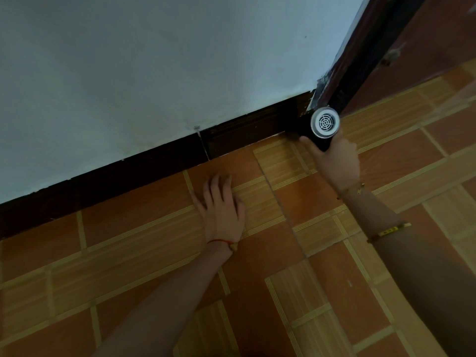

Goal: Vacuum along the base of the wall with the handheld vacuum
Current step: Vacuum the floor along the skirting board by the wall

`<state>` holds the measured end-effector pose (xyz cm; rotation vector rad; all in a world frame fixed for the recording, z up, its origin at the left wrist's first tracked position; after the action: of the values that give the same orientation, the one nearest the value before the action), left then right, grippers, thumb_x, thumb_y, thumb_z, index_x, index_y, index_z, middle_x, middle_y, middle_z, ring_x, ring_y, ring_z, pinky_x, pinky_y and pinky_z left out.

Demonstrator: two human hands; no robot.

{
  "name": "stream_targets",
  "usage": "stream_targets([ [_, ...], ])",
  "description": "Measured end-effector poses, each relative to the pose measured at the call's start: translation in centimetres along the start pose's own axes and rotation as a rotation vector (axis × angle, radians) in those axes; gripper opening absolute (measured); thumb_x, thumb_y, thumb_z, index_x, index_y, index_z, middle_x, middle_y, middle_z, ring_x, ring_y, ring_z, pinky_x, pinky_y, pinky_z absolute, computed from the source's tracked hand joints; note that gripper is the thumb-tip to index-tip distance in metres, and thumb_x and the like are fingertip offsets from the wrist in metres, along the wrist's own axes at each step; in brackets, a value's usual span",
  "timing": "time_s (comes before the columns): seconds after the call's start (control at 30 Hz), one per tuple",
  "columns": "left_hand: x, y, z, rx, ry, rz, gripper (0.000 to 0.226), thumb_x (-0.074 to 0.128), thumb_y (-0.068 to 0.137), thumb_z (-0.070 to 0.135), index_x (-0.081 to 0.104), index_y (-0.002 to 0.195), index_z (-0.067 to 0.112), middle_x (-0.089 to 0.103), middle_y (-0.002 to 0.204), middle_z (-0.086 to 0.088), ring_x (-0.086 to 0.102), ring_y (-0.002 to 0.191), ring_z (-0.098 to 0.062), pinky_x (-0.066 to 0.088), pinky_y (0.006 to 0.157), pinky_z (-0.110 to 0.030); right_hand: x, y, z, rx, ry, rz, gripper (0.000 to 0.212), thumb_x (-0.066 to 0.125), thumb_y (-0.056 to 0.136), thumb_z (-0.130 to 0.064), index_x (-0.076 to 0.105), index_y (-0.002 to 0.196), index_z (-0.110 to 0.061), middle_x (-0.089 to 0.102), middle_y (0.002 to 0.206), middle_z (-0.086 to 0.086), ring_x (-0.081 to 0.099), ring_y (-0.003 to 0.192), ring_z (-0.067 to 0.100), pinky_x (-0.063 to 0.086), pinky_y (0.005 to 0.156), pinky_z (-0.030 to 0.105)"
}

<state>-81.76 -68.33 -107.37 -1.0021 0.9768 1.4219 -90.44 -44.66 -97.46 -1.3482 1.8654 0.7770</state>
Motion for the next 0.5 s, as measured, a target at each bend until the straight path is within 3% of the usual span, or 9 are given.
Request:
stream_targets([
  [0.2,-0.2,-0.1,0.1,0.001,0.024,0.002,0.053,0.040,0.093,0.033,0.039,0.144,0.017,0.036,0.150,-0.012,0.027,0.142,-0.034,0.010,0.113,-0.070,1.5,-1.3,-1.5,-0.147,0.082,-0.172,0.075,0.066,0.083,-0.053,0.042,0.139,-0.010,0.069,0.112,0.007,0.066,0.099,0.024,0.046,0.073,0.025],
  [0.37,-0.2,-0.1,0.1,0.009,0.040,0.009,0.052,0.041,0.094,0.033,0.040,0.143,0.016,0.037,0.149,-0.012,0.029,0.141,-0.033,0.012,0.113,-0.069,1.0,-0.8,-1.1,-0.120,-0.024,-0.081,0.077,0.062,0.082,-0.059,0.044,0.137,-0.007,0.070,0.107,0.013,0.067,0.094,0.030,0.049,0.068,0.031],
  [0.5,-0.1,-0.2,-0.1,0.017,0.029,0.016,0.051,0.041,0.094,0.033,0.041,0.143,0.016,0.038,0.149,-0.012,0.029,0.141,-0.033,0.013,0.113,-0.069,-0.4,-0.6,0.1,0.015,-0.038,-0.029,0.076,0.062,0.084,-0.057,0.039,0.139,-0.009,0.068,0.112,0.014,0.065,0.101,0.035,0.054,0.080,0.045],
])
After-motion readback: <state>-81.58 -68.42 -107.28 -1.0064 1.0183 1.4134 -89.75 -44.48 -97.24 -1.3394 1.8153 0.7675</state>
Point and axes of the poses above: each hand's wrist, its own y-axis towards the middle knuckle, its own x-axis out of the palm, z = x × y, the point moved 3 cm from there along y, towards the middle knuckle
